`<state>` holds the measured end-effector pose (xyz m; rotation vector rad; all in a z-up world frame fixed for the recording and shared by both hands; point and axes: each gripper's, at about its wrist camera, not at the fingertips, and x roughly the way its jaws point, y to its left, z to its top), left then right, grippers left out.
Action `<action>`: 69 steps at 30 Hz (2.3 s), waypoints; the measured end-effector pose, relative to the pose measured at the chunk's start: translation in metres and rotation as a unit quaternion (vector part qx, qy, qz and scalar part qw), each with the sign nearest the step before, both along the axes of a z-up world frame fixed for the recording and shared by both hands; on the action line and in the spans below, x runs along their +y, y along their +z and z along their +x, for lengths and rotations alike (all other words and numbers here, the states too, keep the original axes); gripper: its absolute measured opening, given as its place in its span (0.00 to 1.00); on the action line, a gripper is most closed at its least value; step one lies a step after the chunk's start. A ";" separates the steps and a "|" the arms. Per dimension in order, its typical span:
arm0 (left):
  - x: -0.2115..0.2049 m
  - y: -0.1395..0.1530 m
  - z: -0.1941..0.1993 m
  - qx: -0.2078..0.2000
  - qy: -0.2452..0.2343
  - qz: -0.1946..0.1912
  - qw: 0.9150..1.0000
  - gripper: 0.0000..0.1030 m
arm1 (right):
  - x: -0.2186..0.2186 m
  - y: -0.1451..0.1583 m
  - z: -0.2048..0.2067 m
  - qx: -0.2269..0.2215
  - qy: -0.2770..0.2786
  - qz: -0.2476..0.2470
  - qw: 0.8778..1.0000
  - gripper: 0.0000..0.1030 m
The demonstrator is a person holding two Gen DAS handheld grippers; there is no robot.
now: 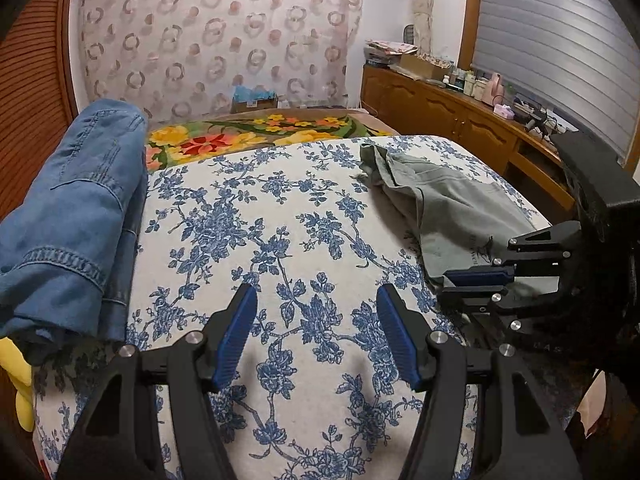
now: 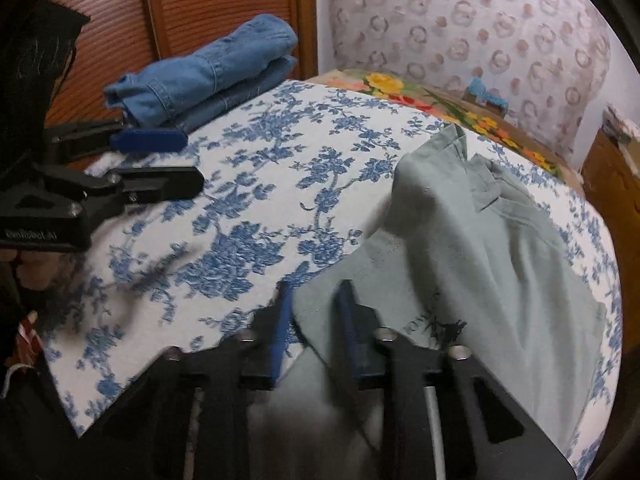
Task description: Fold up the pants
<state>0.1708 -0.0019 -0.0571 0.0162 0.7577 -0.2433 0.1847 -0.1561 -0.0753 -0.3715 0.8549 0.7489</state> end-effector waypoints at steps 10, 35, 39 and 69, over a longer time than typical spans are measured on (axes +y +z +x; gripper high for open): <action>-0.027 -0.001 0.012 0.010 -0.027 0.017 0.999 0.60 | -0.044 0.039 0.016 0.007 -0.025 0.078 0.997 0.02; -0.118 -0.022 0.069 0.045 -0.108 0.062 0.991 0.60 | -0.180 0.023 0.087 -0.005 -0.186 0.066 0.980 0.02; -0.117 -0.023 0.068 0.041 -0.109 0.057 0.992 0.60 | -0.181 0.022 0.088 0.004 -0.190 0.078 0.979 0.12; -0.112 -0.025 0.071 0.050 -0.109 0.040 0.992 0.62 | -0.198 0.028 0.107 -0.040 -0.243 0.032 0.969 0.02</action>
